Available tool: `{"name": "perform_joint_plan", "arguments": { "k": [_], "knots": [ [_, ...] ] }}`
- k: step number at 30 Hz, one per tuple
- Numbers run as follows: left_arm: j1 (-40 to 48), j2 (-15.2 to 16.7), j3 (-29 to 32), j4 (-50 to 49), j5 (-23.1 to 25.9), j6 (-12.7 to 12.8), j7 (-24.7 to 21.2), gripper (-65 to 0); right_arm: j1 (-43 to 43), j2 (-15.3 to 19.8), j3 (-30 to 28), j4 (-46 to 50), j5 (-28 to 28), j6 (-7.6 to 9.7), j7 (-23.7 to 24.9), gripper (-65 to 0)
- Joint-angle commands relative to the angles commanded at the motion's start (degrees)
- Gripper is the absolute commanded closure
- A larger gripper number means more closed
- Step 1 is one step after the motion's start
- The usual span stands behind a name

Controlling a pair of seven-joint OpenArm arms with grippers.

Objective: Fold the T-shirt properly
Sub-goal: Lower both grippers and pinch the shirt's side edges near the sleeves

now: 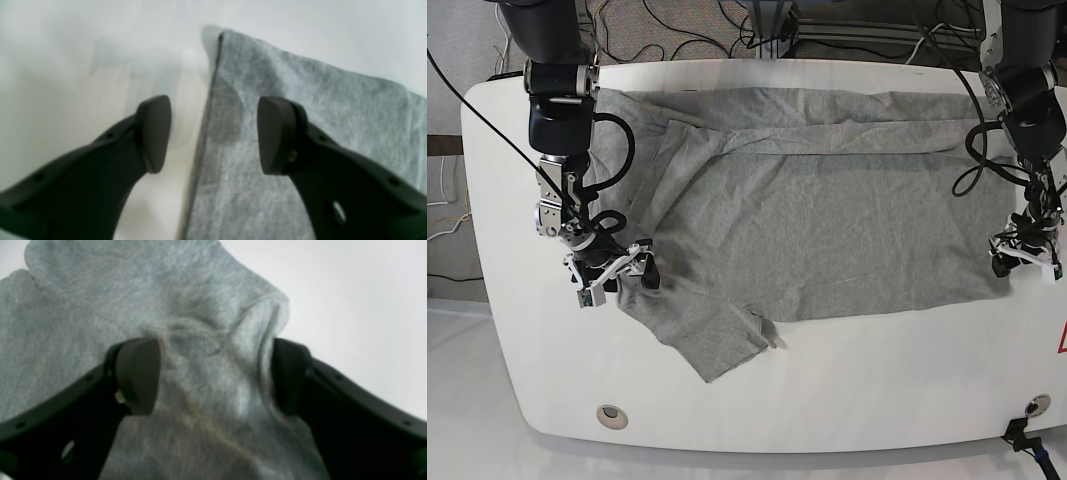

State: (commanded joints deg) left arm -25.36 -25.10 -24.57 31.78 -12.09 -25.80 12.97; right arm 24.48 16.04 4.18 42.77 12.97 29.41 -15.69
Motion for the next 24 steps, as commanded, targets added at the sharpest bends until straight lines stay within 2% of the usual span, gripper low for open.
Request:
{"name": "perform_joint_plan", "arguments": {
  "k": [2,5,7,11,15,17,22,24],
  "knots": [
    [0.0,1.3,0.1,0.1,0.0,-0.3,0.0,-38.5,0.0,0.0,0.0,0.0,0.0,0.00,0.0,-49.4],
    [0.1,1.8,0.1,0.1,-0.1,-4.9,0.0,-38.3,0.0,0.0,0.0,0.0,0.0,0.00,0.0,-49.4],
    [0.1,2.6,0.1,0.2,-0.1,-6.4,0.0,-38.2,0.0,0.1,0.0,0.0,0.0,0.00,0.0,-49.4],
    [0.1,2.8,0.0,0.4,-0.5,-6.6,0.0,-38.2,0.0,1.0,0.0,0.0,0.3,0.00,0.0,-49.4],
    [0.1,2.7,0.0,0.5,-3.4,-6.6,0.0,-37.5,-0.1,1.1,0.1,0.0,0.1,1.67,0.0,-49.4],
    [0.1,2.7,0.0,0.6,-3.4,-6.6,0.0,-33.2,-0.2,1.5,0.1,0.0,0.3,1.85,0.0,-49.4],
    [0.1,2.7,0.0,0.6,-3.4,-6.4,-0.1,-15.0,-1.1,1.9,0.2,0.0,0.4,1.85,0.4,-49.0],
    [0.1,2.7,0.0,0.6,-3.4,-6.4,-0.2,-8.7,-1.1,1.9,0.3,0.0,0.4,1.85,0.4,-43.9]
  ]
}}
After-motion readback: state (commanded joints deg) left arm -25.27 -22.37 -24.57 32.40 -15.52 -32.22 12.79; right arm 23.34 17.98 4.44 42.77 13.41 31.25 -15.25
